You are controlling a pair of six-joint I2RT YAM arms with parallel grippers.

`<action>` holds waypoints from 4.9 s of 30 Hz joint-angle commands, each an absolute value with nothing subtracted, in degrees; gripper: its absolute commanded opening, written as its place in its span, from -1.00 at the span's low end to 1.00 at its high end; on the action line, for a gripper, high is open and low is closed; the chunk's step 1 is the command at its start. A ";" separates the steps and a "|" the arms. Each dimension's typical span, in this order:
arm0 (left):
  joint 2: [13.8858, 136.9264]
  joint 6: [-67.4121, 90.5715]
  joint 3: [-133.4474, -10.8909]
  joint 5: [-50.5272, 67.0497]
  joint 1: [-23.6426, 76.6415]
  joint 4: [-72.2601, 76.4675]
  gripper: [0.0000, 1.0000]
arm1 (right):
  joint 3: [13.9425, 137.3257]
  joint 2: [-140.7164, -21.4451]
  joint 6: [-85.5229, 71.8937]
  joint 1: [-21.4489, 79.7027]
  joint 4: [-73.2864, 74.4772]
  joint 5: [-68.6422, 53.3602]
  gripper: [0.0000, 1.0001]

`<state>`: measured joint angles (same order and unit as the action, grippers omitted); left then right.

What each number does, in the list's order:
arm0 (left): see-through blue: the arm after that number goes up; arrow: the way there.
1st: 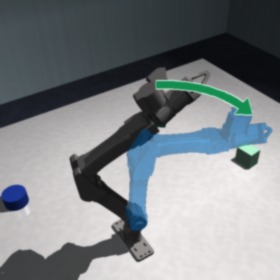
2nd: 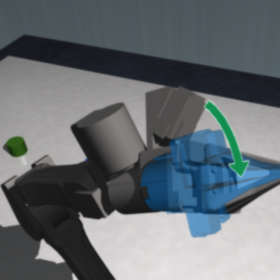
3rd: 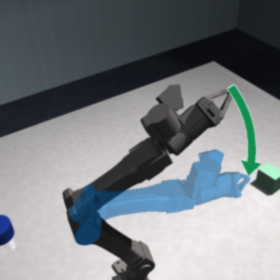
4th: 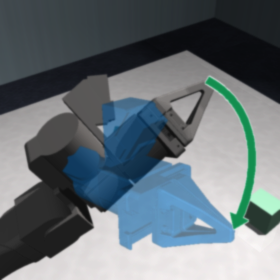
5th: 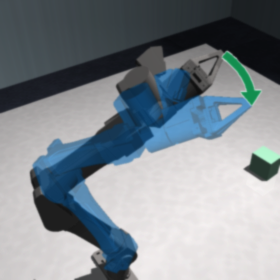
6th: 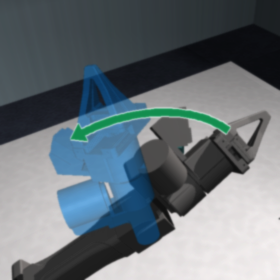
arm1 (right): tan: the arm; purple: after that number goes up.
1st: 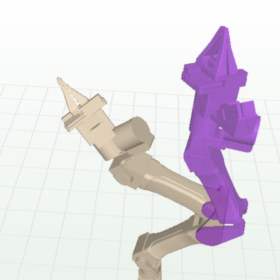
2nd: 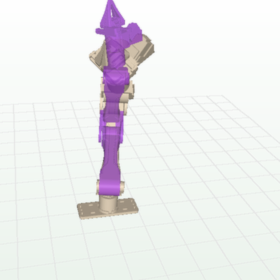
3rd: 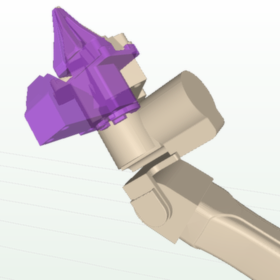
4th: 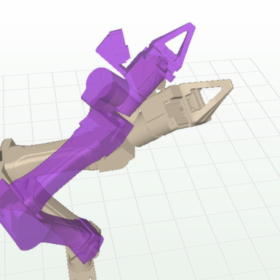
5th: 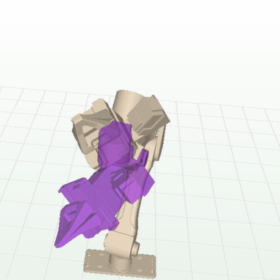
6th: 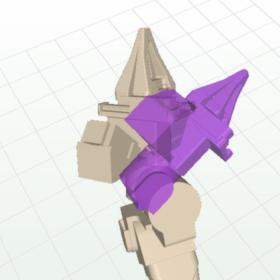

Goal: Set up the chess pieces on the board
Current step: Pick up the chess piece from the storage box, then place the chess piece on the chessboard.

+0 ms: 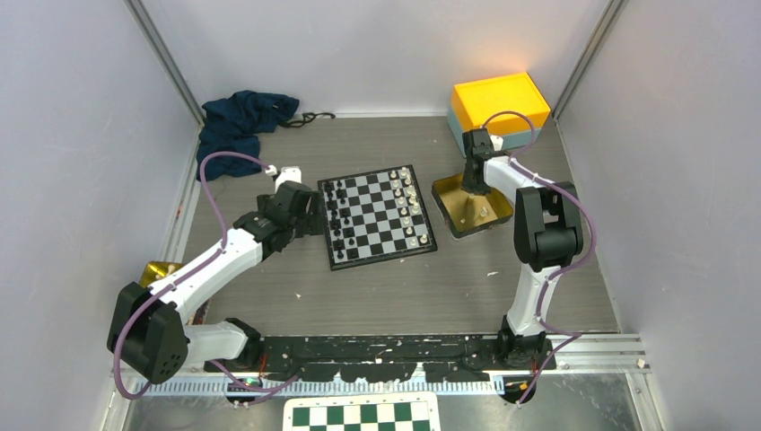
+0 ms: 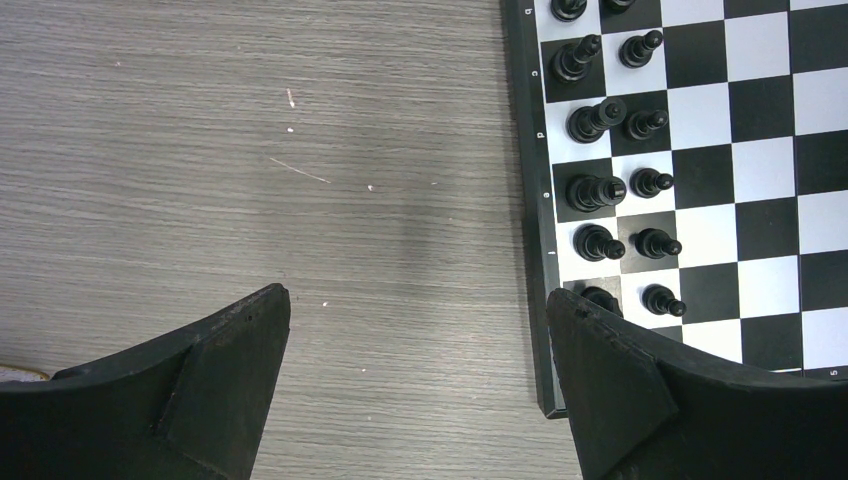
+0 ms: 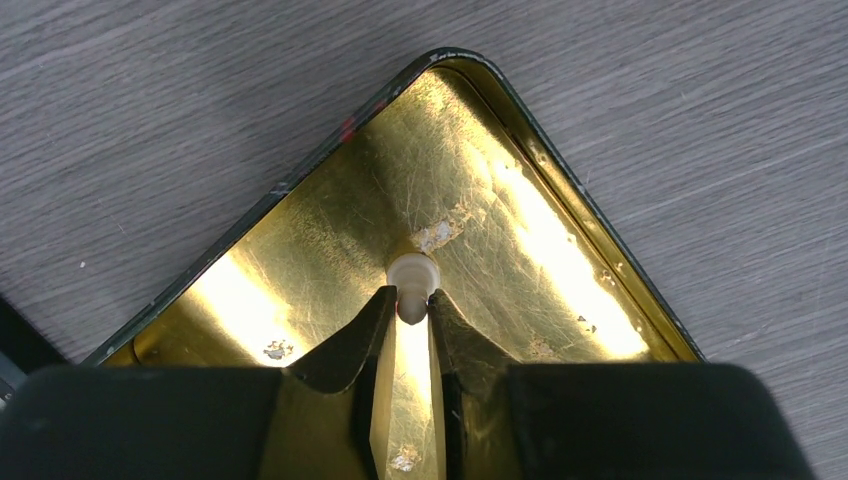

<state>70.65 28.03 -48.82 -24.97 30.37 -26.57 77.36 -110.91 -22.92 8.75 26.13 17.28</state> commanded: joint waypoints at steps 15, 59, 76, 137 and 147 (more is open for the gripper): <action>70.49 27.74 -49.49 -25.85 30.59 -25.49 0.99 | 78.99 -107.45 -23.62 8.16 24.85 16.94 -0.84; 68.99 28.47 -48.50 -24.84 30.94 -24.66 0.99 | 69.36 -94.84 -24.47 32.90 27.93 15.80 -0.87; 69.17 28.34 -48.34 -25.26 30.94 -24.88 0.99 | 69.61 -100.34 -23.21 33.00 24.63 14.62 -0.87; 69.17 28.74 -48.08 -24.52 30.93 -24.70 0.99 | 73.25 -92.39 -21.69 33.47 32.54 15.33 -0.29; 68.84 28.72 -47.82 -24.70 30.94 -24.55 0.99 | 72.56 -84.73 -21.99 31.57 36.51 27.73 -0.24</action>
